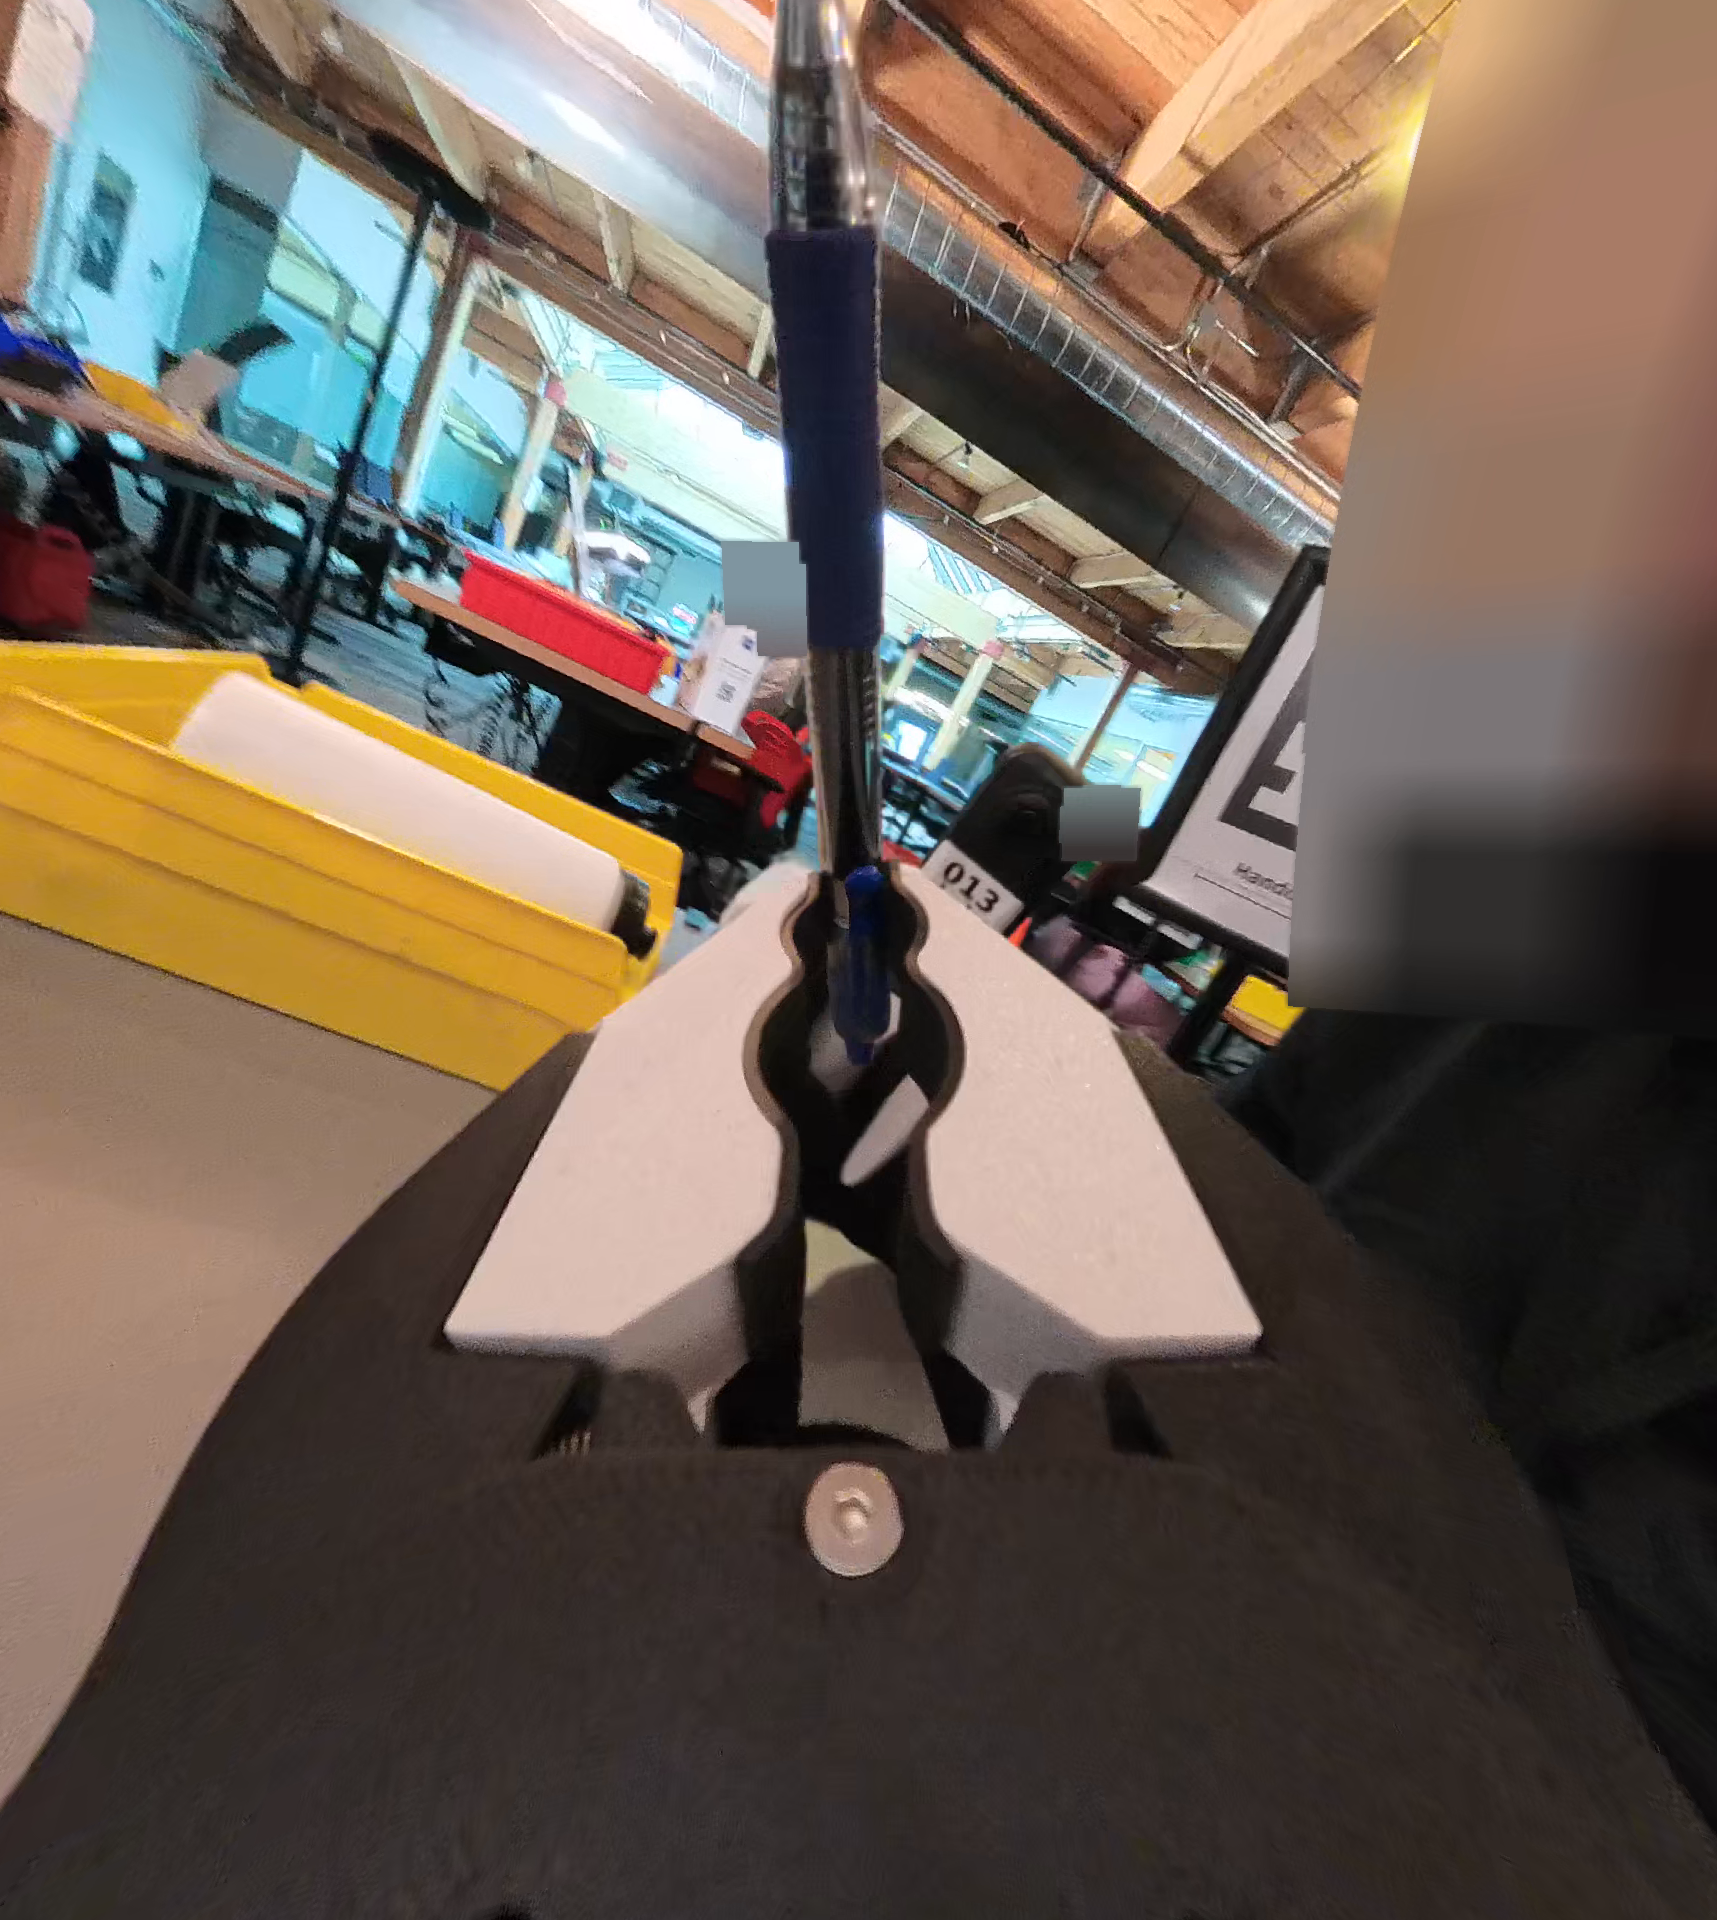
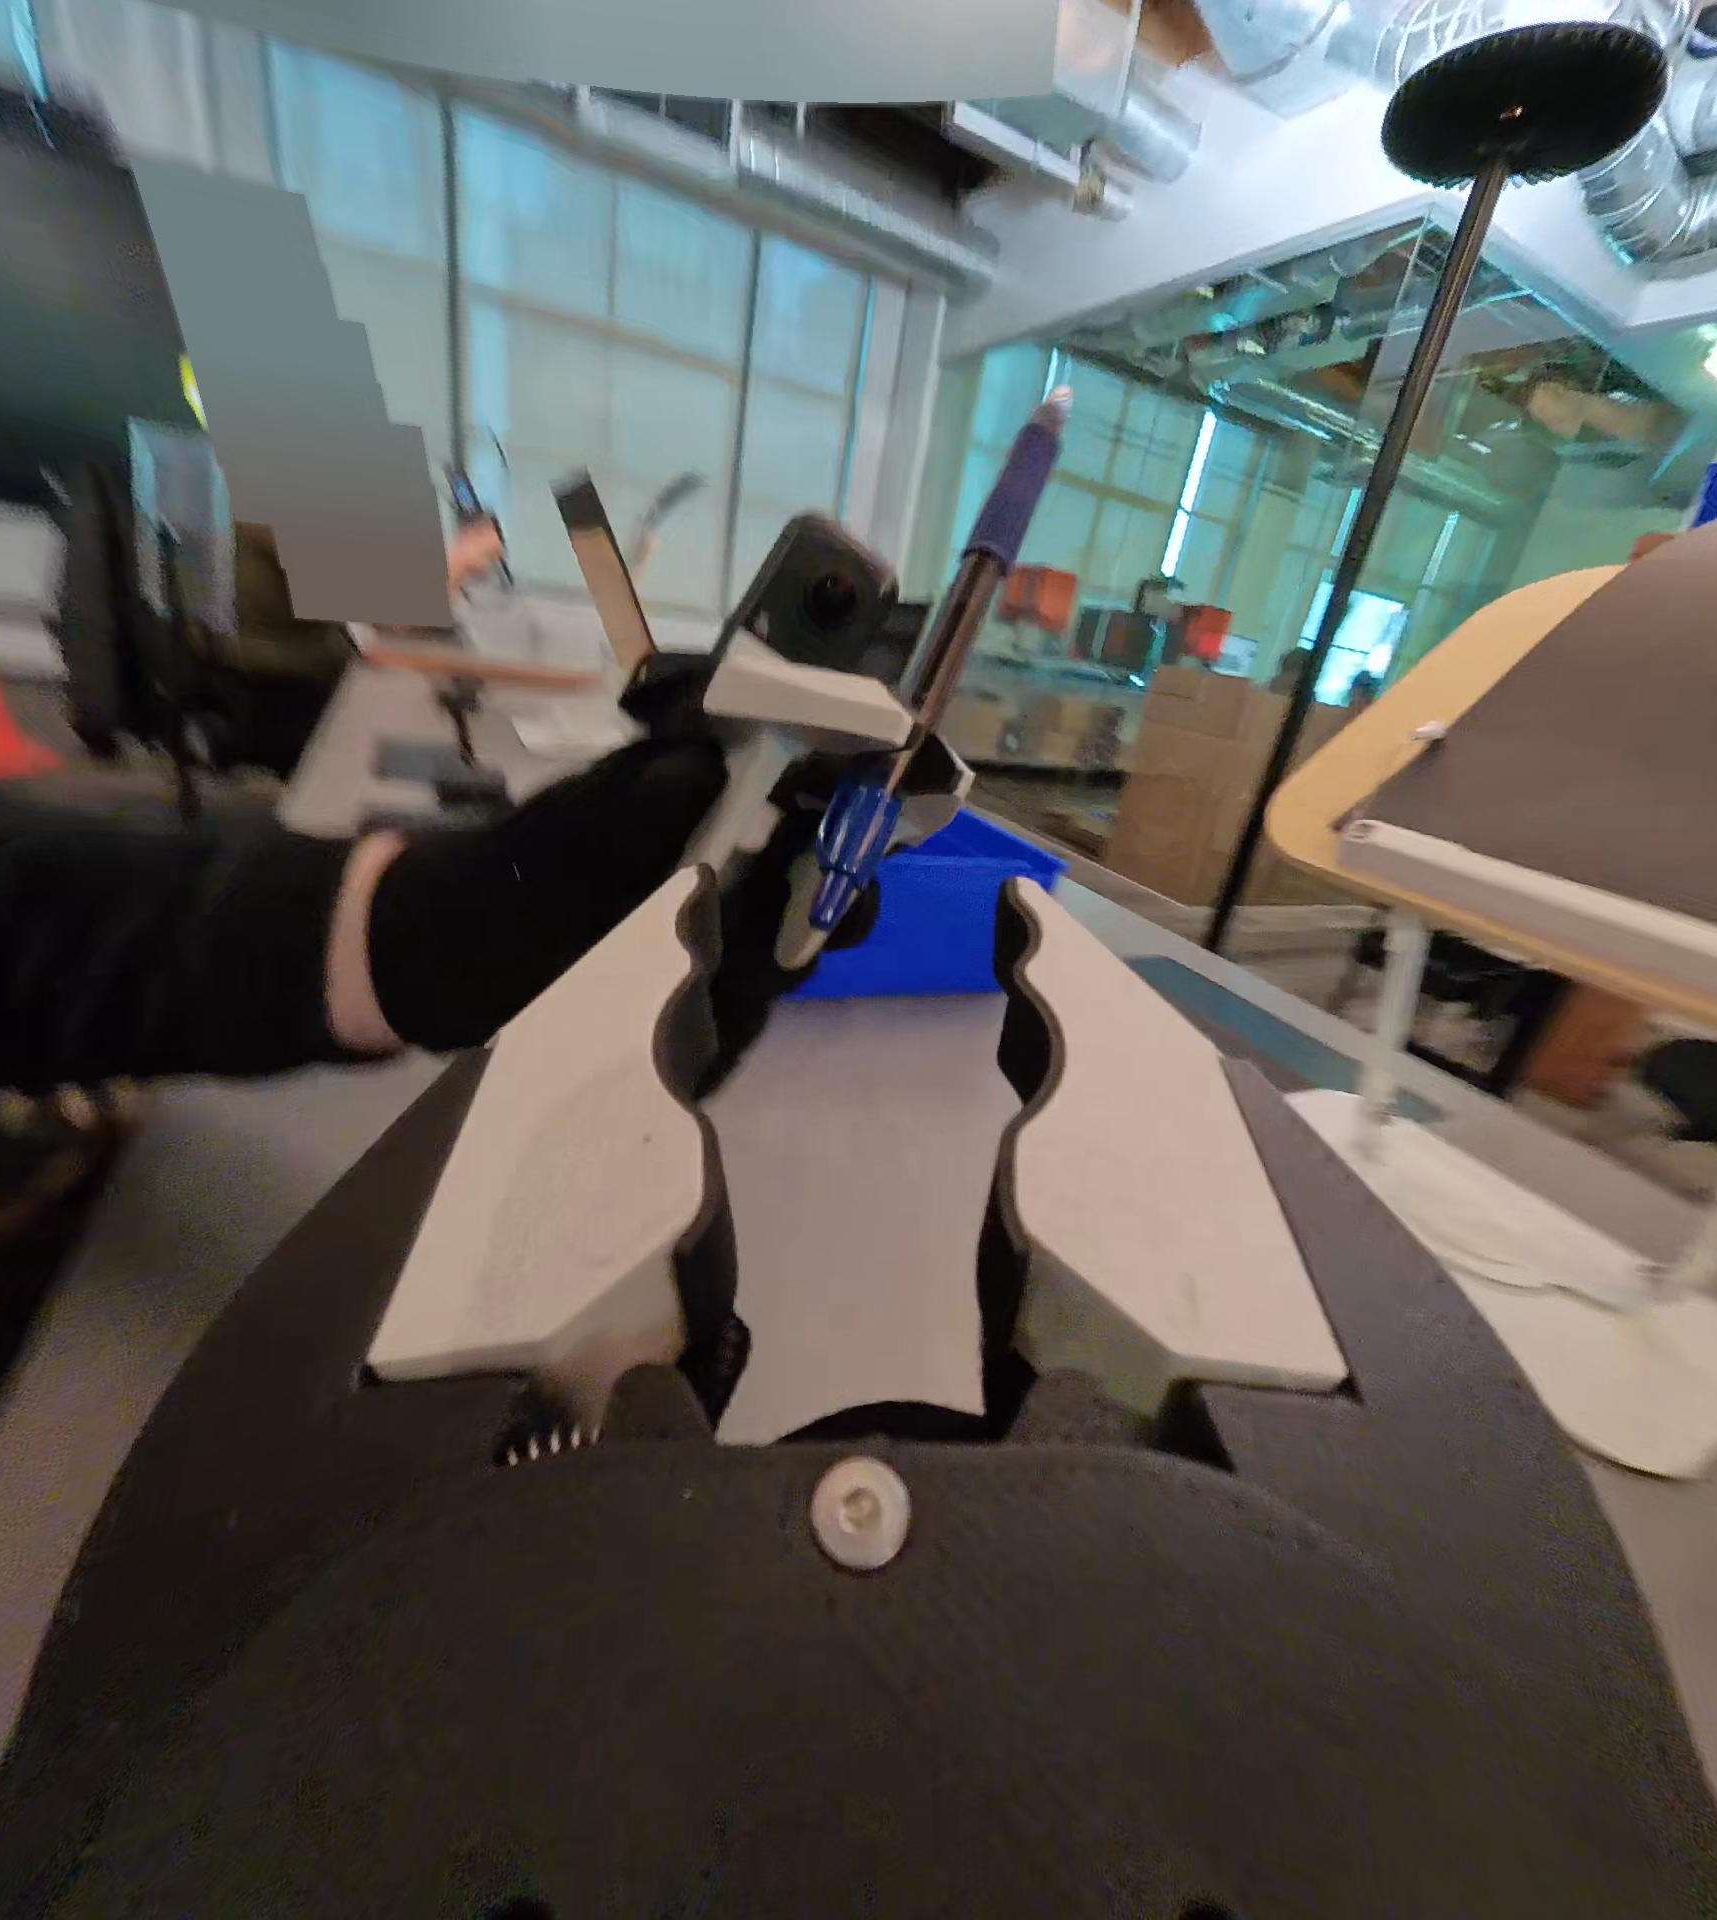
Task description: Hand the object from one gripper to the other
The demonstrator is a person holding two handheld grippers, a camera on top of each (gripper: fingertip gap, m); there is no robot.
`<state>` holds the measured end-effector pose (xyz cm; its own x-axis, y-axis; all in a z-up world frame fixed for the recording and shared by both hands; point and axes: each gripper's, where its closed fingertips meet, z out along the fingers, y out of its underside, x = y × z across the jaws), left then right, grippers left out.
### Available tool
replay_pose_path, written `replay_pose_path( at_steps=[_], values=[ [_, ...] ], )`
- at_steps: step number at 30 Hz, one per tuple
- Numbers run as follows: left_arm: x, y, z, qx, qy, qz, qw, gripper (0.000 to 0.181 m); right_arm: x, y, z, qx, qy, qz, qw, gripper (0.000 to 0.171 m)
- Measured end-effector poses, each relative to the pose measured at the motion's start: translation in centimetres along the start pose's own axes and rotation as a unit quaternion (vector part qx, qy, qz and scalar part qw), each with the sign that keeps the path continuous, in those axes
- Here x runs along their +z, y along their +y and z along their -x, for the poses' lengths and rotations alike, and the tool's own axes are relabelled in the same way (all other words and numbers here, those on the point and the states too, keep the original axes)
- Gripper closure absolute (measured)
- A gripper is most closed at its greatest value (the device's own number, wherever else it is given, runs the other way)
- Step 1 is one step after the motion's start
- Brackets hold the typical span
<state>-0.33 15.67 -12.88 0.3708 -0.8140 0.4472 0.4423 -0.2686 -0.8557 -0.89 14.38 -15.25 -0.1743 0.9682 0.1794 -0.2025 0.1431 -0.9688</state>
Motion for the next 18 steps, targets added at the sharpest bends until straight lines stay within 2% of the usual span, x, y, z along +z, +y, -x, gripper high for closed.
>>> replay_pose_path(
  at_steps=[4,9,13,18],
  values=[
    [0.2,1.0,0.5,-0.041,-0.001,0.038,0.998,0.174,-0.5,1.9,-0.2,-0.185,0.027,0.106,0.977,0.108],
    [0.4,2.8,1.0,-0.068,-0.004,0.088,0.994,0.174,-0.8,2.1,-1.0,-0.301,0.054,0.156,0.939,0.089],
    [0.4,2.5,1.4,-0.073,-0.017,0.070,0.995,0.174,-1.0,1.9,-1.0,-0.339,0.058,0.168,0.924,0.111],
    [0.1,0.8,2.7,-0.114,-0.025,-0.019,0.993,0.174,-0.7,2.1,-0.6,-0.346,0.082,0.174,0.918,0.136]
  ],
)
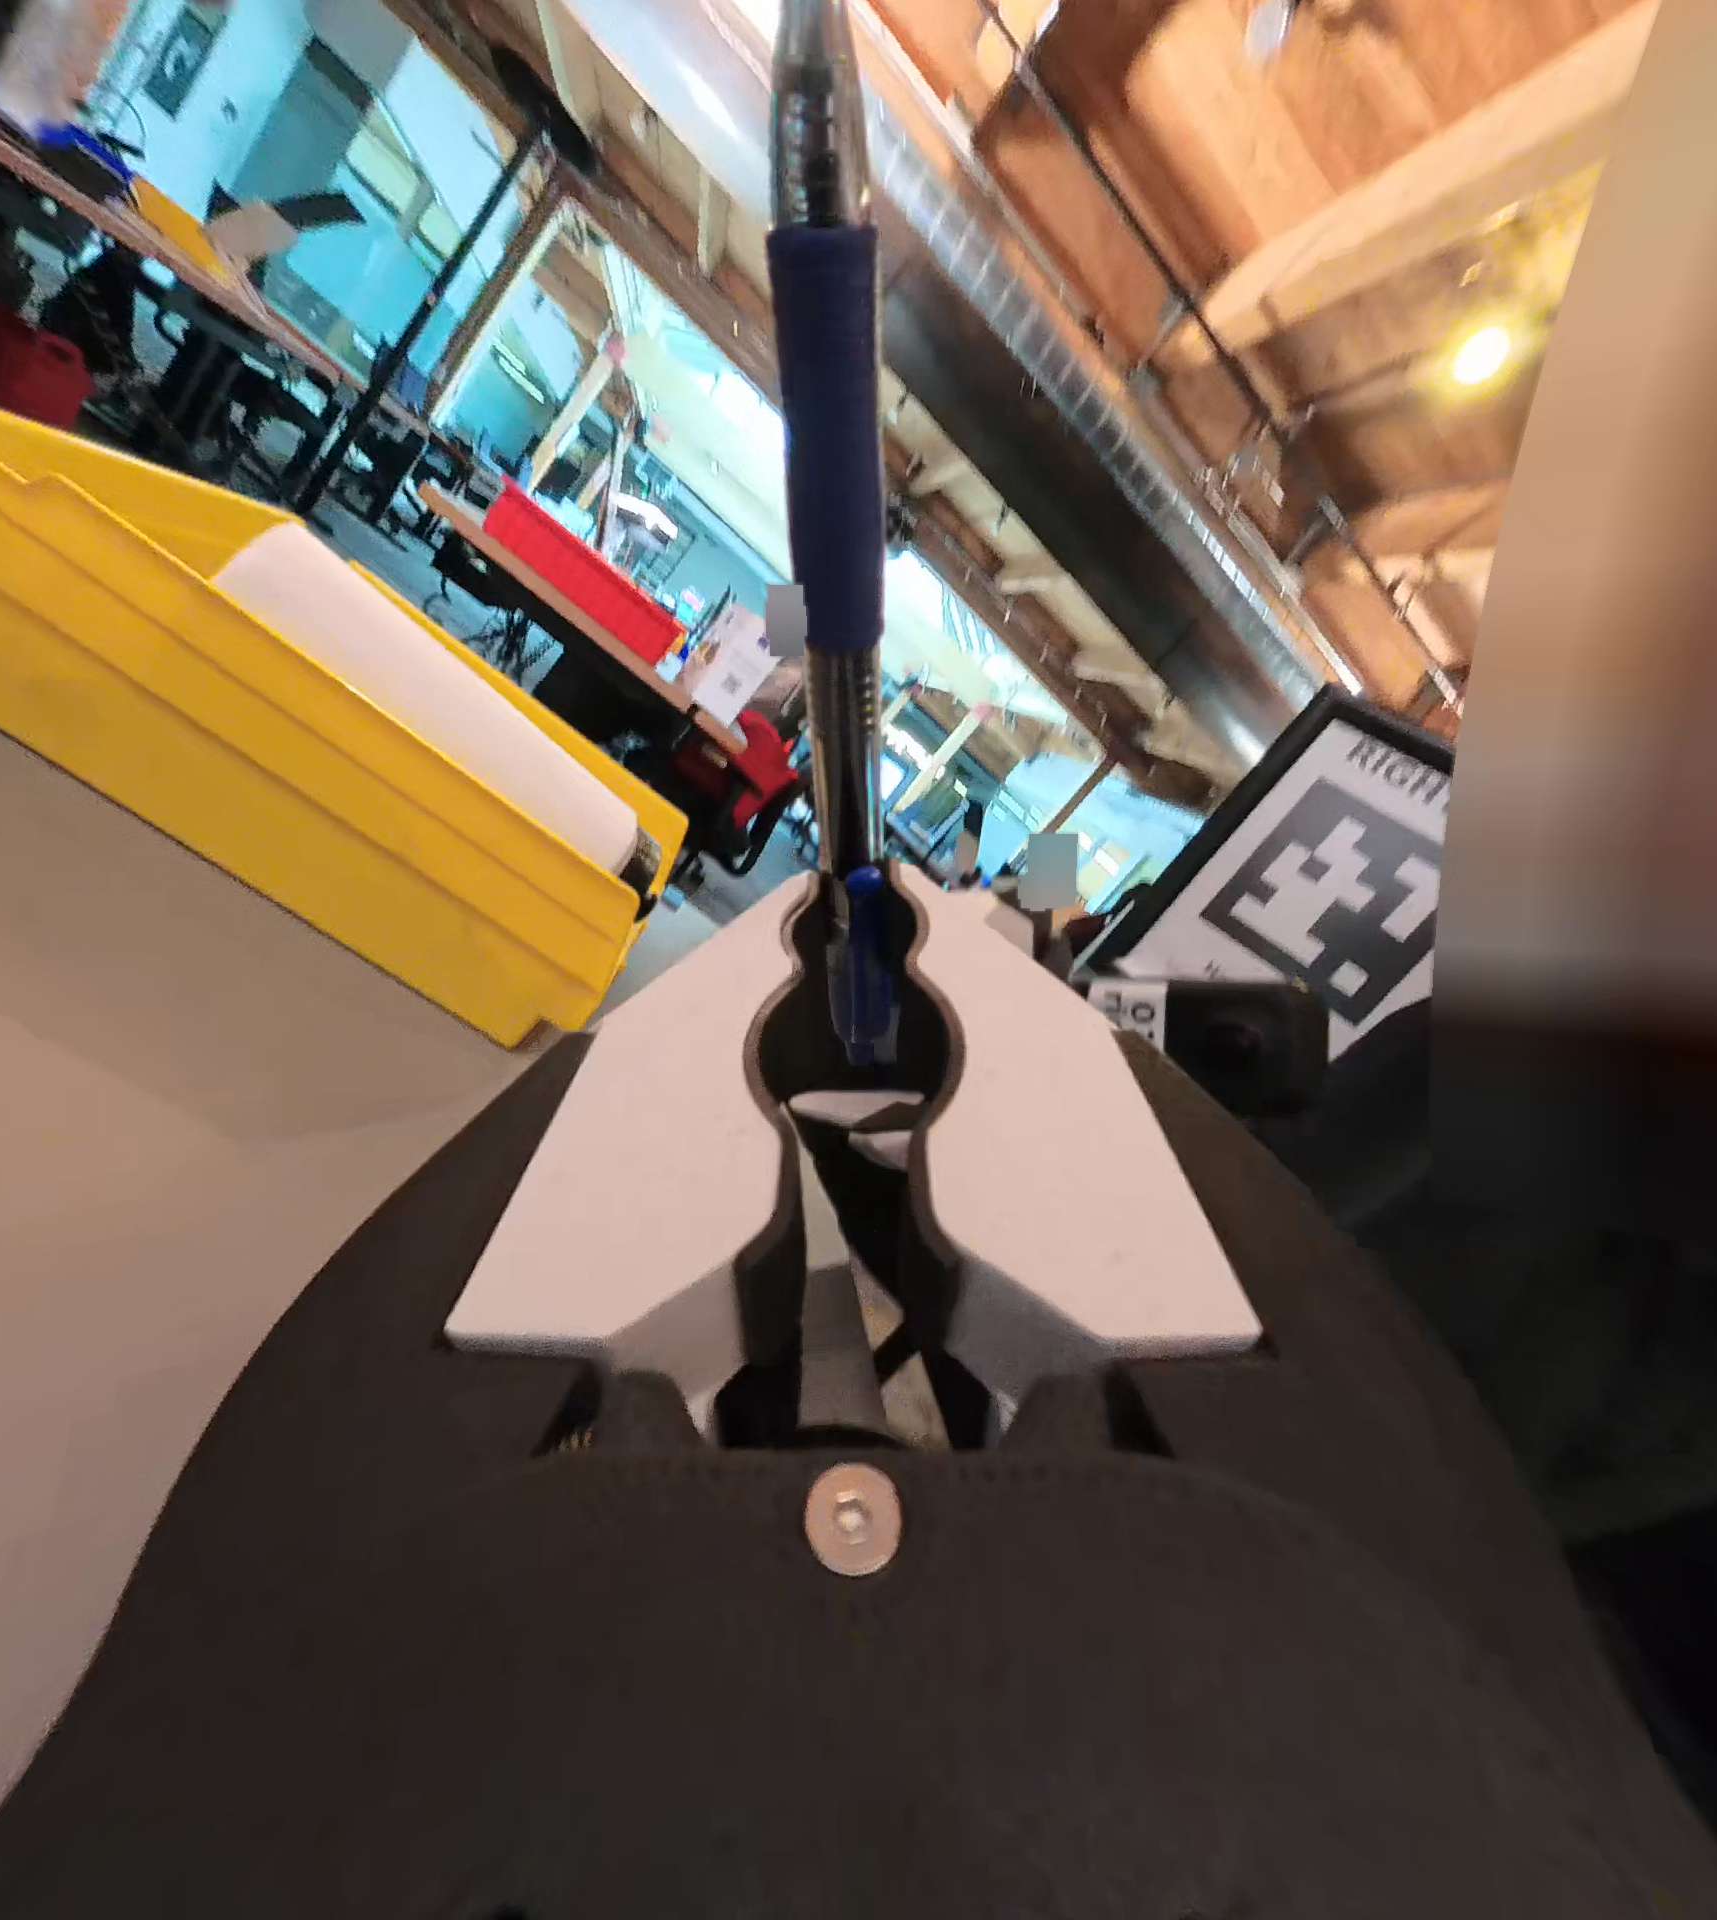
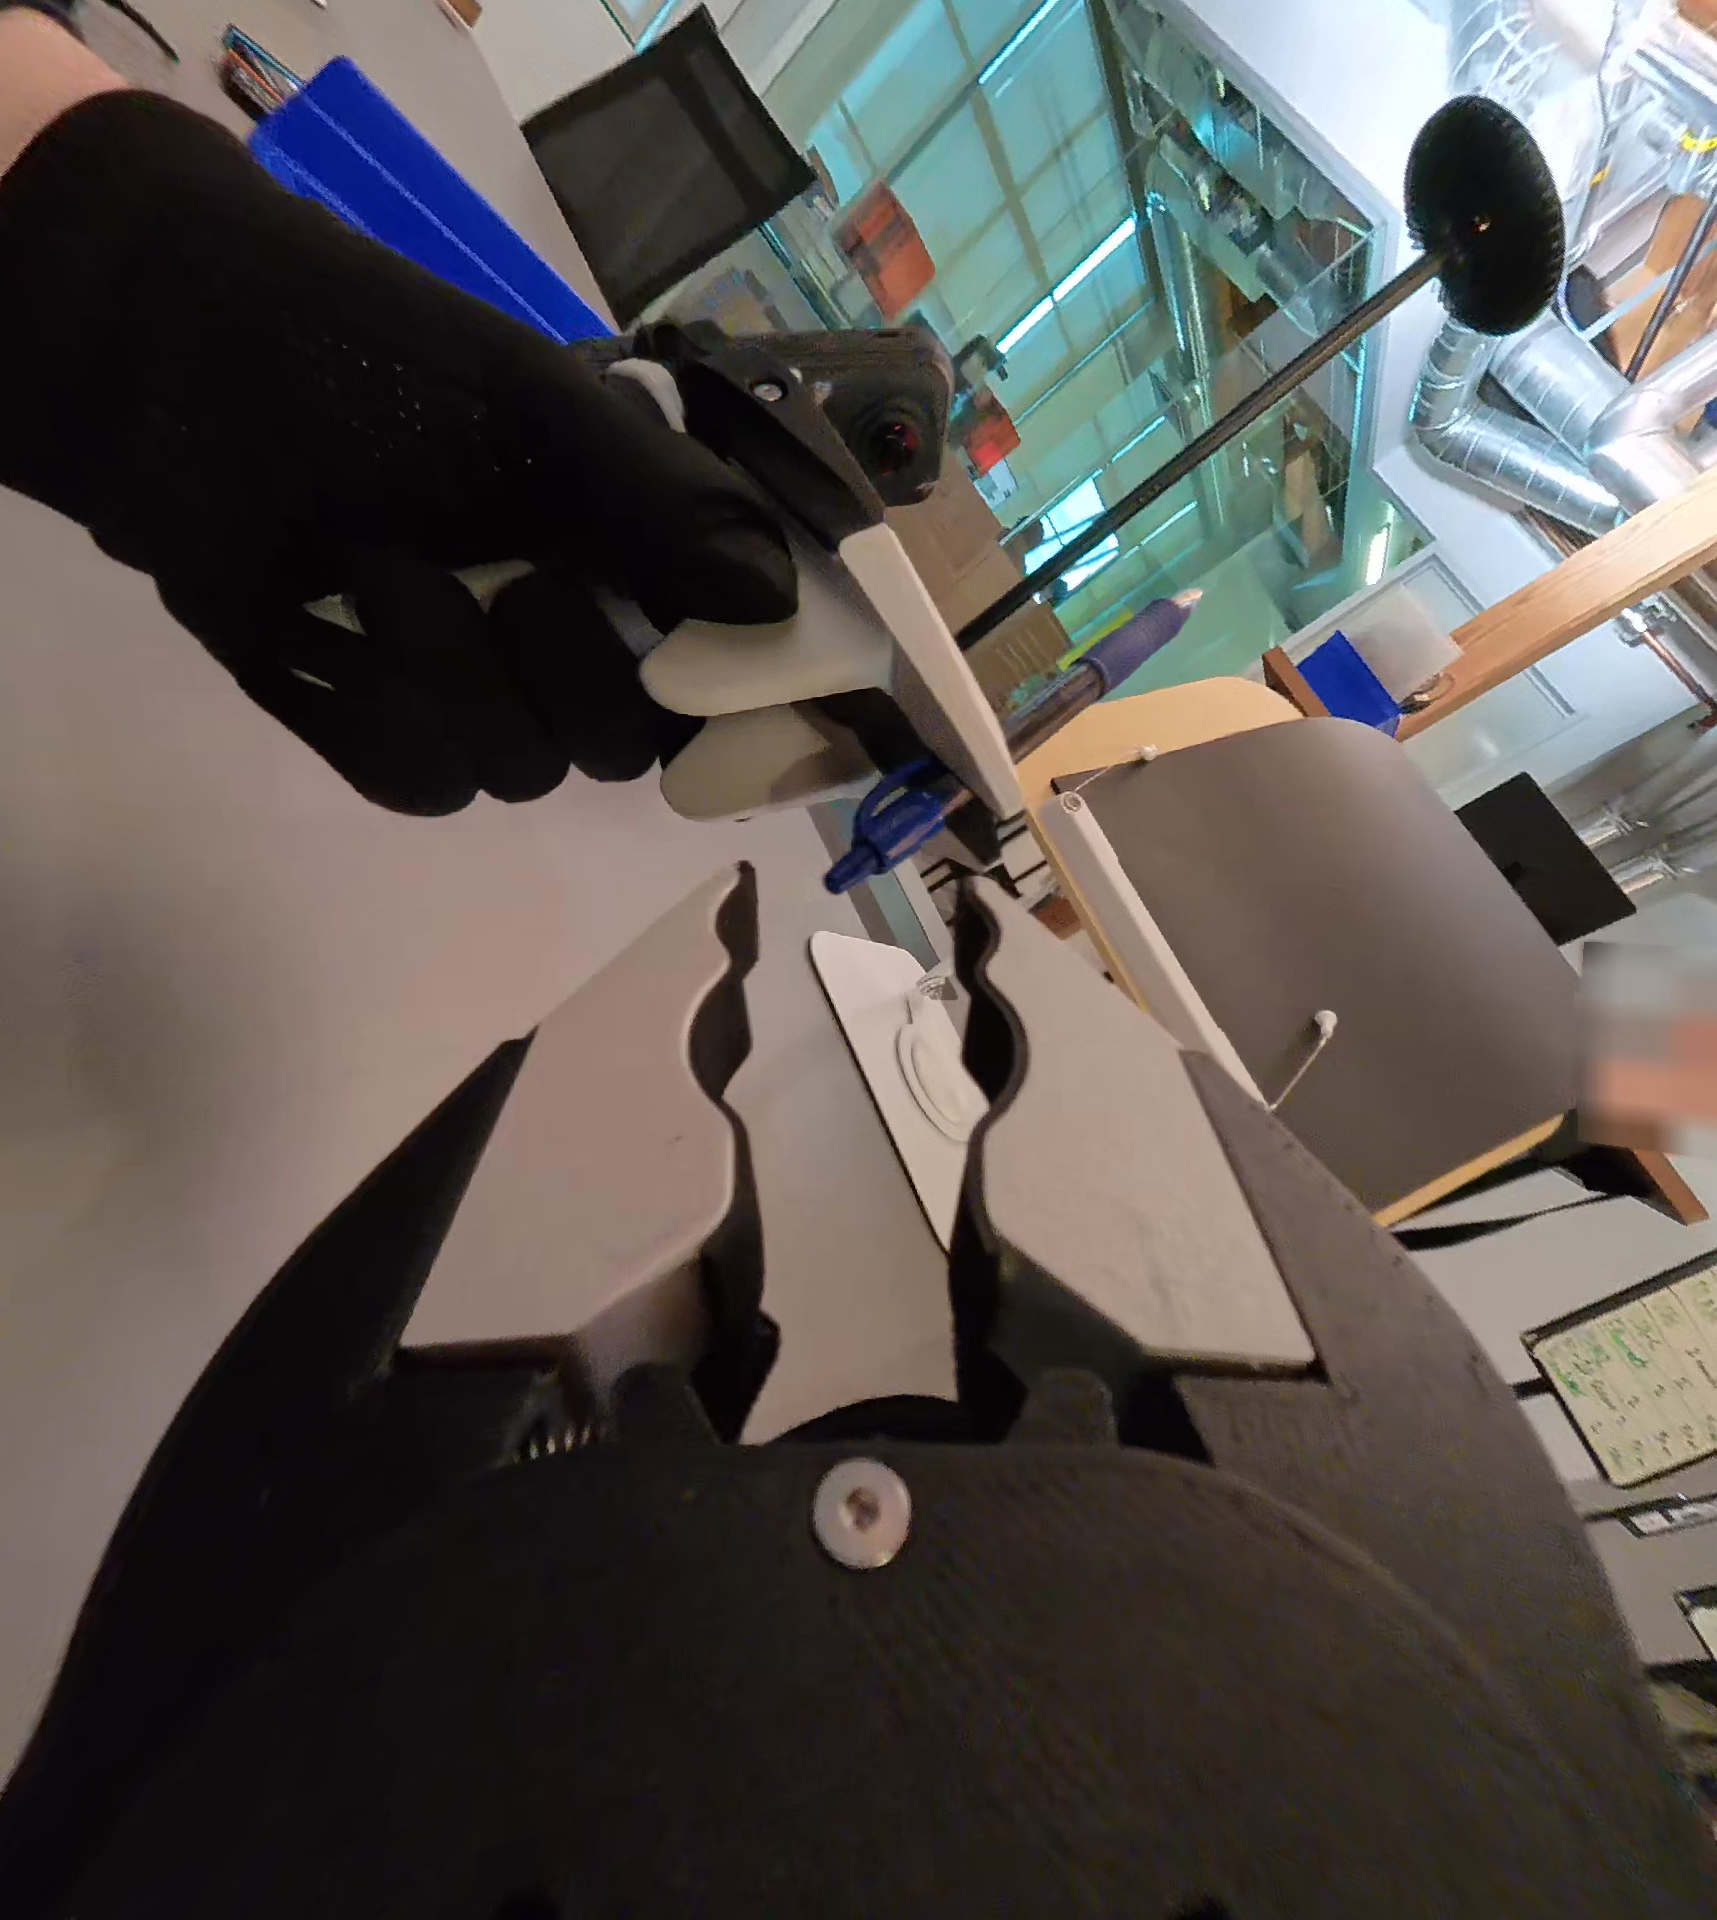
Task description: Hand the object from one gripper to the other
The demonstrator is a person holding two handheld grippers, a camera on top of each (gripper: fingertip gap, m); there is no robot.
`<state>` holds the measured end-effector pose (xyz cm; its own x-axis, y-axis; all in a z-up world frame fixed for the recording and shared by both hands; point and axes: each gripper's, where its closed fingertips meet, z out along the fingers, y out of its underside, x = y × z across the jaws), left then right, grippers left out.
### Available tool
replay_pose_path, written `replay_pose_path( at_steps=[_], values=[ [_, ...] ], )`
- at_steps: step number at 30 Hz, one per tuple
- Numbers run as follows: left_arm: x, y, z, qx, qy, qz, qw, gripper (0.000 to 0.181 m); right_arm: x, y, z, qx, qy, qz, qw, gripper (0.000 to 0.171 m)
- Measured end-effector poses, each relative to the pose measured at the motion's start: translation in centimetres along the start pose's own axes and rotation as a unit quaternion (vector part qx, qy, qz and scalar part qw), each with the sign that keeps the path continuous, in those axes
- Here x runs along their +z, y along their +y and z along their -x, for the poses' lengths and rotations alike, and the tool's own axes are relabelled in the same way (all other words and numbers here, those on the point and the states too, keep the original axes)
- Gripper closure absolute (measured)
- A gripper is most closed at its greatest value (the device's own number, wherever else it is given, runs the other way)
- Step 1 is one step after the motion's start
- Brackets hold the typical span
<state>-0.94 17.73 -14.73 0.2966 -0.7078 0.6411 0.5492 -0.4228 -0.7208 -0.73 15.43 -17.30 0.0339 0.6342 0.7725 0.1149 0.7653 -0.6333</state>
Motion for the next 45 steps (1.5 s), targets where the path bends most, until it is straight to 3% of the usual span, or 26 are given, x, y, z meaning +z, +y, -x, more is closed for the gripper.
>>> replay_pose_path(
  at_steps=[3,9,23,31,45],
  values=[
    [0.0,-0.3,0.5,-0.013,-0.005,-0.026,1.000,0.174,0.2,-0.2,0.1,-0.001,0.023,0.005,1.000,0.153],
    [0.3,-0.5,0.6,-0.028,-0.002,-0.046,0.999,0.173,0.5,0.1,-0.5,-0.004,0.055,0.025,0.998,0.167],
    [0.4,-1.1,1.3,-0.054,-0.014,-0.113,0.992,0.173,0.7,0.7,-1.3,0.001,0.094,0.054,0.994,0.163],
    [0.5,-1.6,1.1,-0.036,-0.032,-0.142,0.989,0.174,0.7,1.6,-2.1,0.007,0.117,0.082,0.990,0.168],
    [0.8,-1.2,1.3,-0.030,-0.047,-0.153,0.987,0.173,0.6,2.0,-2.3,0.010,0.113,0.095,0.989,0.168]
  ],
)
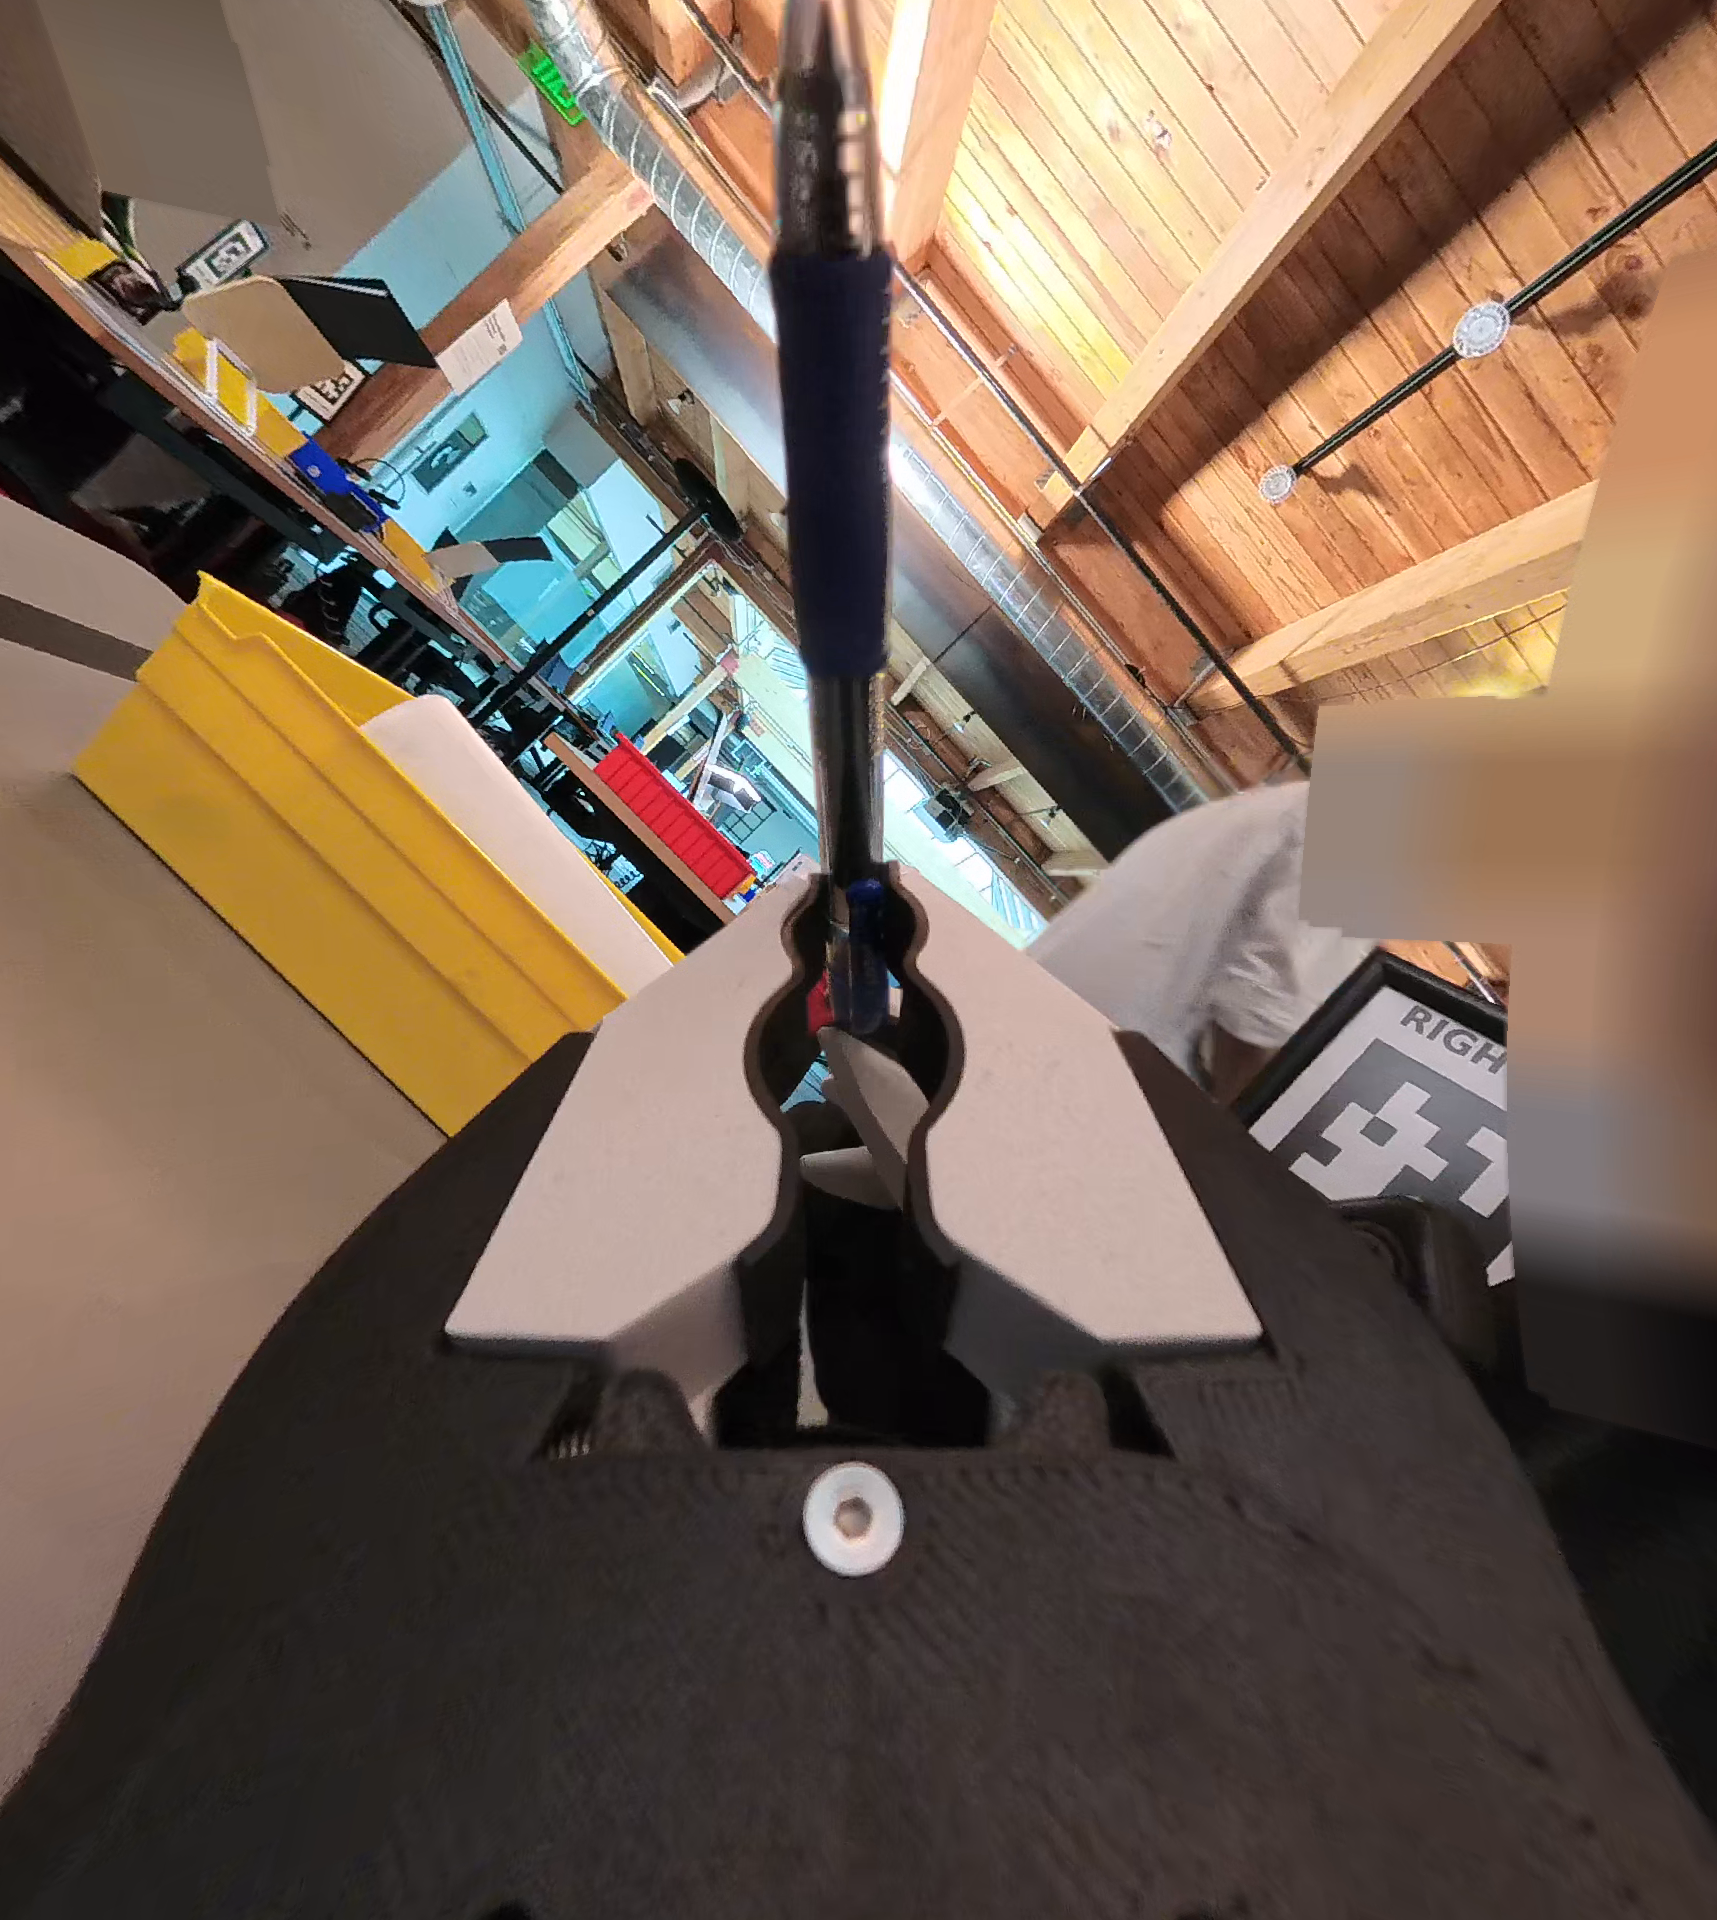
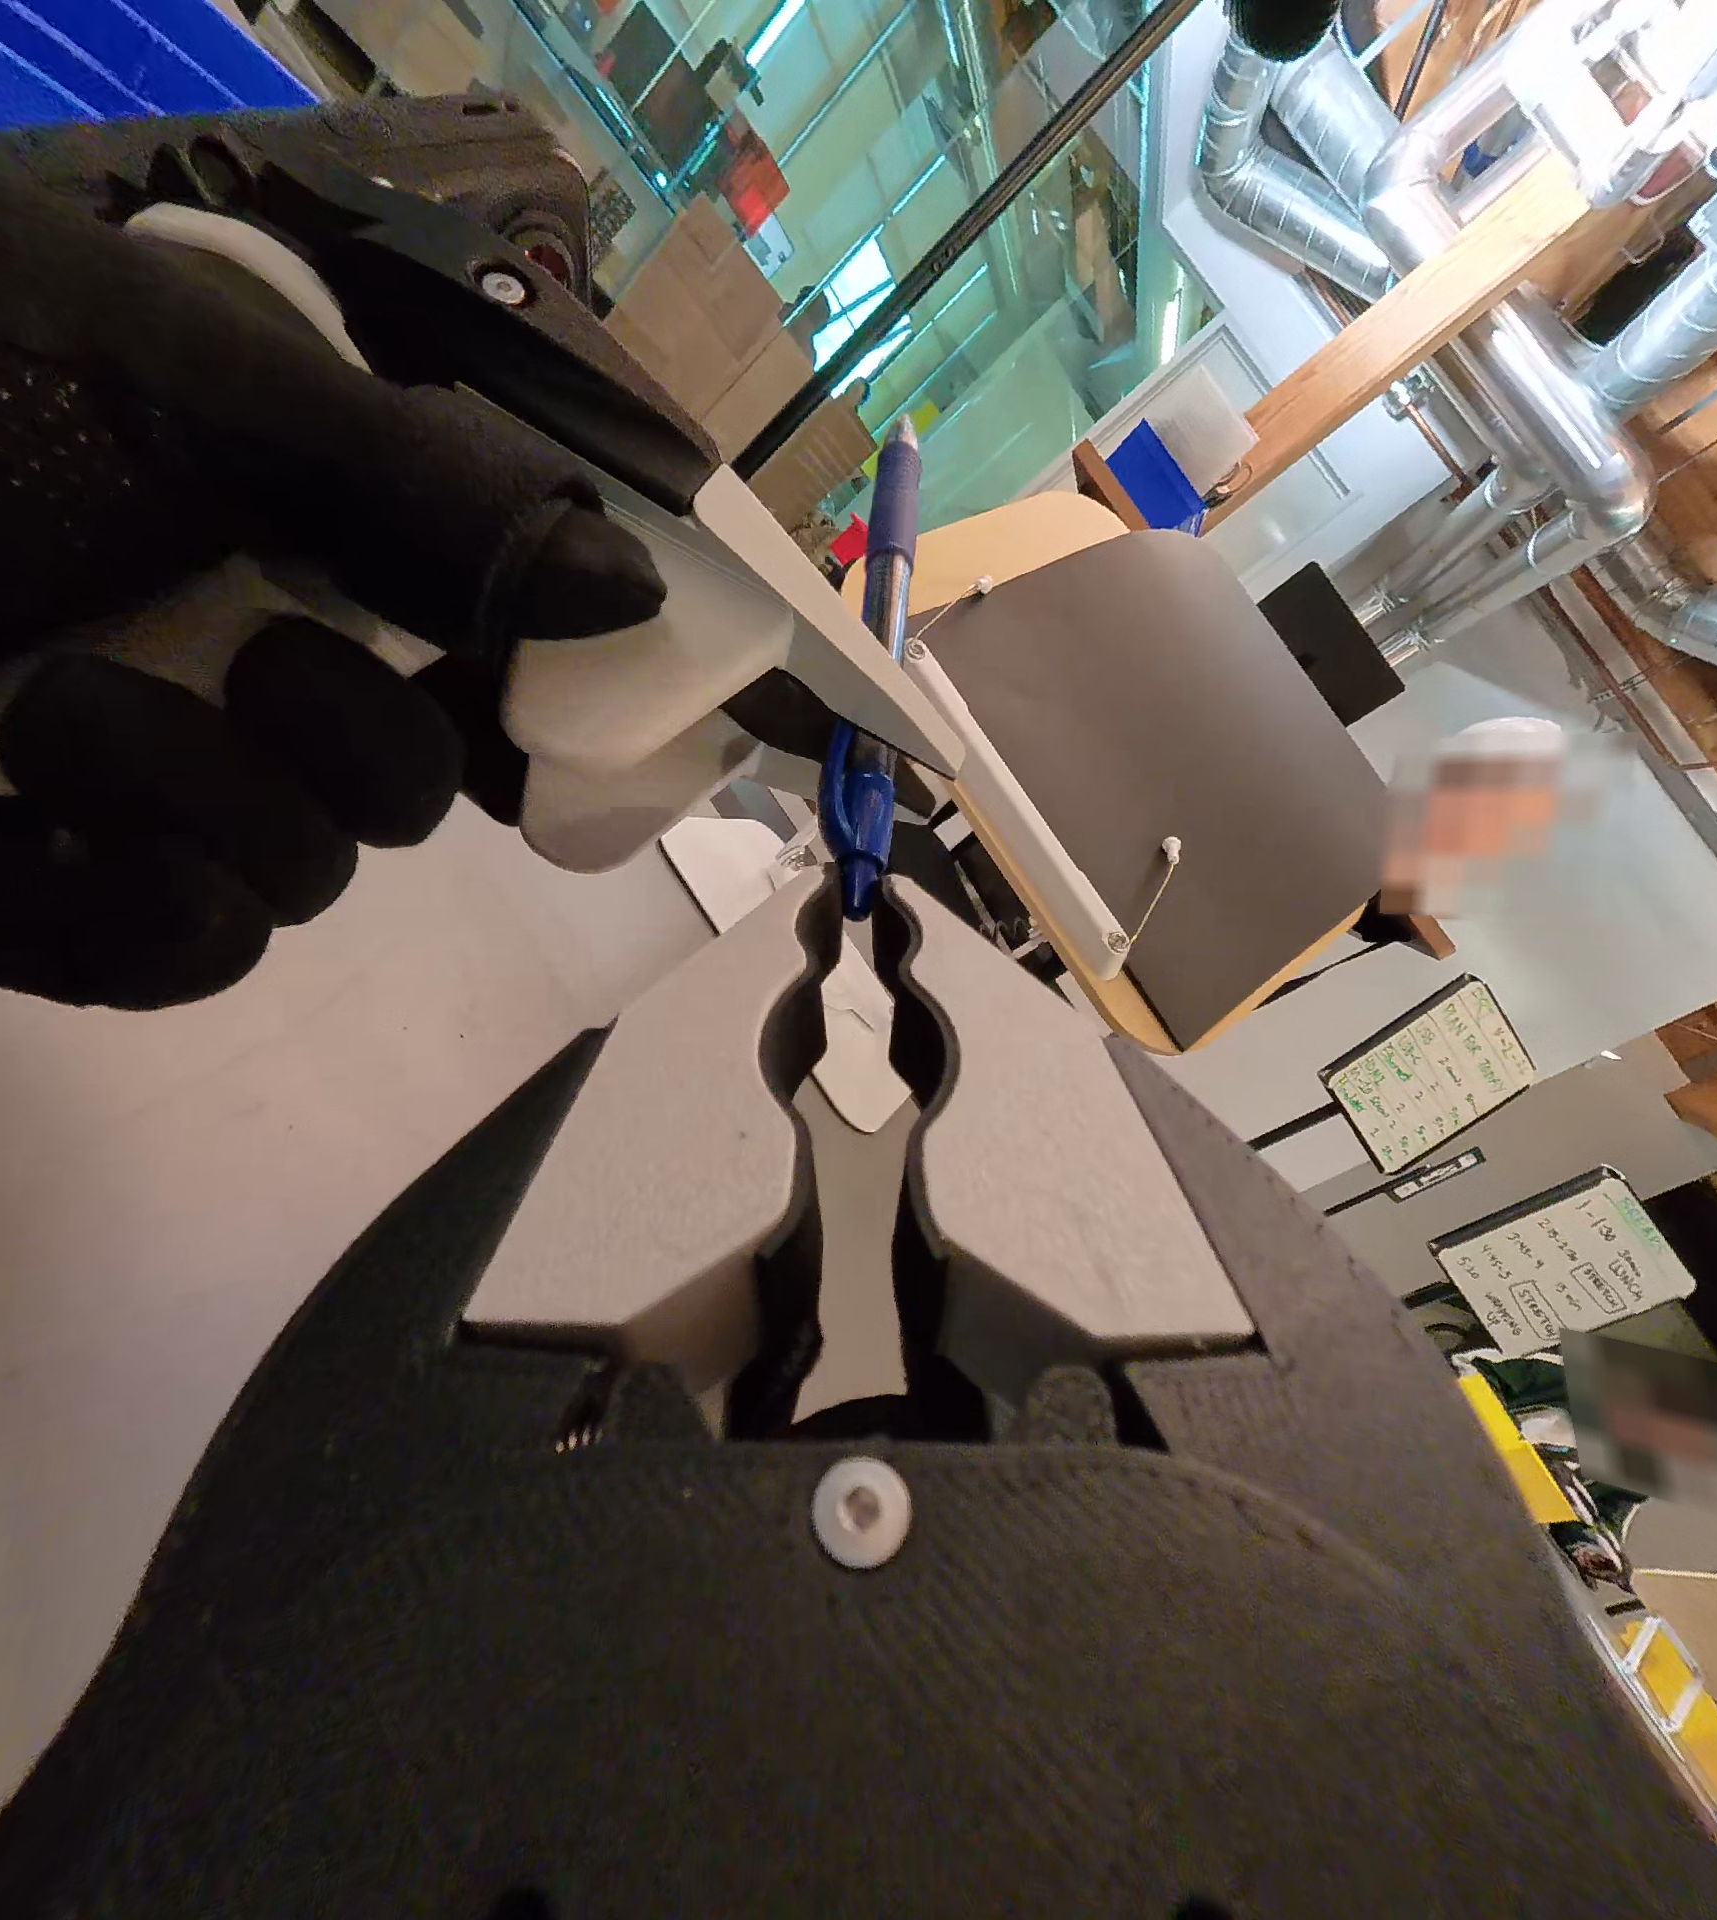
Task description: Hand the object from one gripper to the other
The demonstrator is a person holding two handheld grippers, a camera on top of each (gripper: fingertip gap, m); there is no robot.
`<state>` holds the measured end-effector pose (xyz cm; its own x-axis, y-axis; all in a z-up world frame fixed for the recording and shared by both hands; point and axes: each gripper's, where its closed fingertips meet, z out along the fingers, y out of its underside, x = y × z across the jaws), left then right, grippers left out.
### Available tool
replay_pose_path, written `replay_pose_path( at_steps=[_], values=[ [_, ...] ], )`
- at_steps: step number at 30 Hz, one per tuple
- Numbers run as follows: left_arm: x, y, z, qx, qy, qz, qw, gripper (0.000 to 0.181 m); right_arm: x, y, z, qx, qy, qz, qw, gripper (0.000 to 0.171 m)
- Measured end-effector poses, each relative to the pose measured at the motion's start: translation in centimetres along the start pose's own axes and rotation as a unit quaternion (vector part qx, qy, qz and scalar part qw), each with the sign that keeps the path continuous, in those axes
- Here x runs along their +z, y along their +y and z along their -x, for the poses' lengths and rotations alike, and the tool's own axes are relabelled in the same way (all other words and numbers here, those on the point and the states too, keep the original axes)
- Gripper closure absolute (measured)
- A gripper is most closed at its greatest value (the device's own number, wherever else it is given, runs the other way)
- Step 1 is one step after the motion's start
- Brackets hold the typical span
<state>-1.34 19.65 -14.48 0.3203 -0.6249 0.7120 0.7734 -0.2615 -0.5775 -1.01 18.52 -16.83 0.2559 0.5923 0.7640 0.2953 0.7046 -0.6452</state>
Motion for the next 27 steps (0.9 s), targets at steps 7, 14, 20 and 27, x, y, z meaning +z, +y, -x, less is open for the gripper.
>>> replay_pose_path(
  at_steps=[7,14,20,27],
  values=[
    [0.2,-0.3,-0.5,0.037,0.001,0.005,0.999,0.158,-0.3,0.0,-0.4,0.008,-0.003,-0.004,1.000,0.168],
    [-2.0,-1.4,0.9,0.173,-0.098,0.023,0.980,0.126,-0.6,0.5,-0.7,0.059,-0.037,-0.010,0.998,0.168],
    [-5.2,-4.7,1.1,0.540,-0.286,0.092,0.786,0.114,-1.1,1.8,-1.6,0.053,-0.053,0.017,0.997,0.169],
    [-3.0,-4.7,1.5,0.789,-0.306,0.216,0.487,0.117,-1.4,1.3,-1.0,0.046,-0.082,0.029,0.995,0.169]
  ],
)
